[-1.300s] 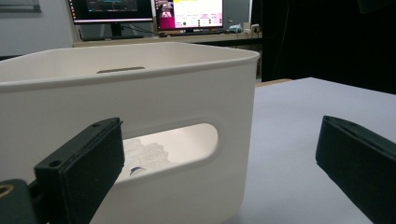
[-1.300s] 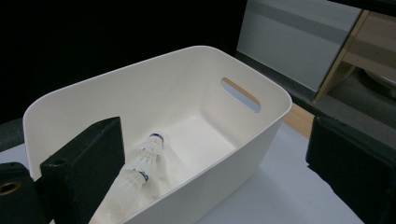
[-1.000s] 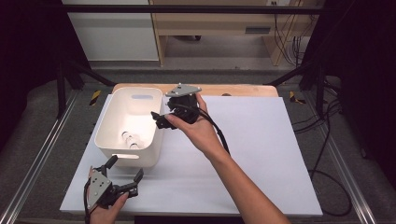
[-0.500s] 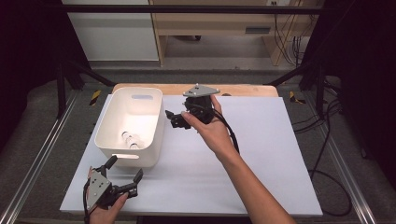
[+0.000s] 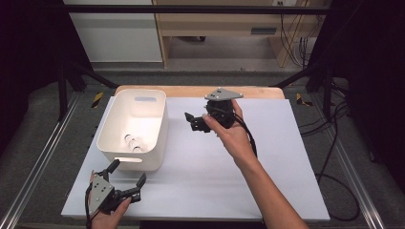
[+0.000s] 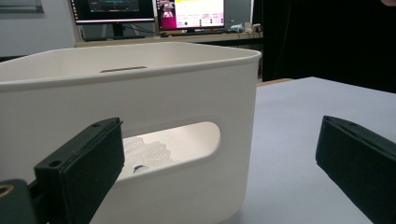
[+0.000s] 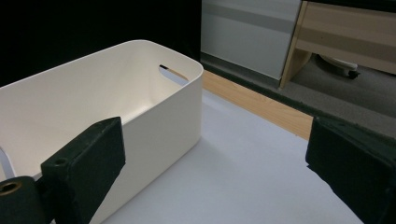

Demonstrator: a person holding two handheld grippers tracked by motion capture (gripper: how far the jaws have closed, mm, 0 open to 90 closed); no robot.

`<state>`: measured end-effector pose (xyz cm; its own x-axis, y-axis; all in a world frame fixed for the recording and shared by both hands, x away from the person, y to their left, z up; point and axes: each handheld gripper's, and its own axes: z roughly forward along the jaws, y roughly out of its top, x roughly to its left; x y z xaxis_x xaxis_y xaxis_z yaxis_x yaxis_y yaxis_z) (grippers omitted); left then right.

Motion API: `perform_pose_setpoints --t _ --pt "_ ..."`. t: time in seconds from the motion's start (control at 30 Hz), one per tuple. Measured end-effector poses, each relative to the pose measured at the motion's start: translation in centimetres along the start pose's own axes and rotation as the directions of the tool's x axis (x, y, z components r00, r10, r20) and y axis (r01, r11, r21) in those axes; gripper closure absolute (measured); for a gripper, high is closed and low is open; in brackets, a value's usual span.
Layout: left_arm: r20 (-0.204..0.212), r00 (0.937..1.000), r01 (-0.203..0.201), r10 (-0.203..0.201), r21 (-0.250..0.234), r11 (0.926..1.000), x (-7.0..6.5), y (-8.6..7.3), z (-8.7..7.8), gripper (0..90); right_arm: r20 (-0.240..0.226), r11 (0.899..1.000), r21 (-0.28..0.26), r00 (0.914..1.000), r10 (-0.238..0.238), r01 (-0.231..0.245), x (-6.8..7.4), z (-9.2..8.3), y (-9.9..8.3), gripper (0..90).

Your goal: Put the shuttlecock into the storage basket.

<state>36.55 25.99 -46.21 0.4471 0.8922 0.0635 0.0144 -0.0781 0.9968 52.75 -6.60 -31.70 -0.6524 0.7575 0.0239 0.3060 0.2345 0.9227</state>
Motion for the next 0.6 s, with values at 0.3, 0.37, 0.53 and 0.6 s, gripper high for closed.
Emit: perform_pose_setpoints --t 0.3,0.37,0.53,0.6 --pt "-0.004 0.9999 0.012 -0.012 -0.005 0.9999 0.1 0.1 -0.1 1.4 0.030 0.999 -0.015 0.9991 0.031 -0.030 -1.6 -1.8 -0.7 4.9" --pt "-0.003 0.9999 0.017 -0.017 -0.004 0.9999 0.1 0.0 0.0 1.3 0.039 0.999 -0.014 0.9985 0.037 -0.037 -2.0 -2.1 -0.9 4.7" --pt "-0.009 0.9999 0.012 -0.012 0.000 0.9999 0.2 0.0 0.0 1.3 0.056 0.999 -0.018 0.9972 0.049 -0.048 -2.9 -3.1 -1.6 4.5" --pt "-0.012 0.9999 0.010 -0.009 0.002 1.0000 0.2 0.0 0.0 1.3 0.062 0.998 -0.024 0.9966 0.055 -0.053 -3.3 -3.5 -1.8 4.5"
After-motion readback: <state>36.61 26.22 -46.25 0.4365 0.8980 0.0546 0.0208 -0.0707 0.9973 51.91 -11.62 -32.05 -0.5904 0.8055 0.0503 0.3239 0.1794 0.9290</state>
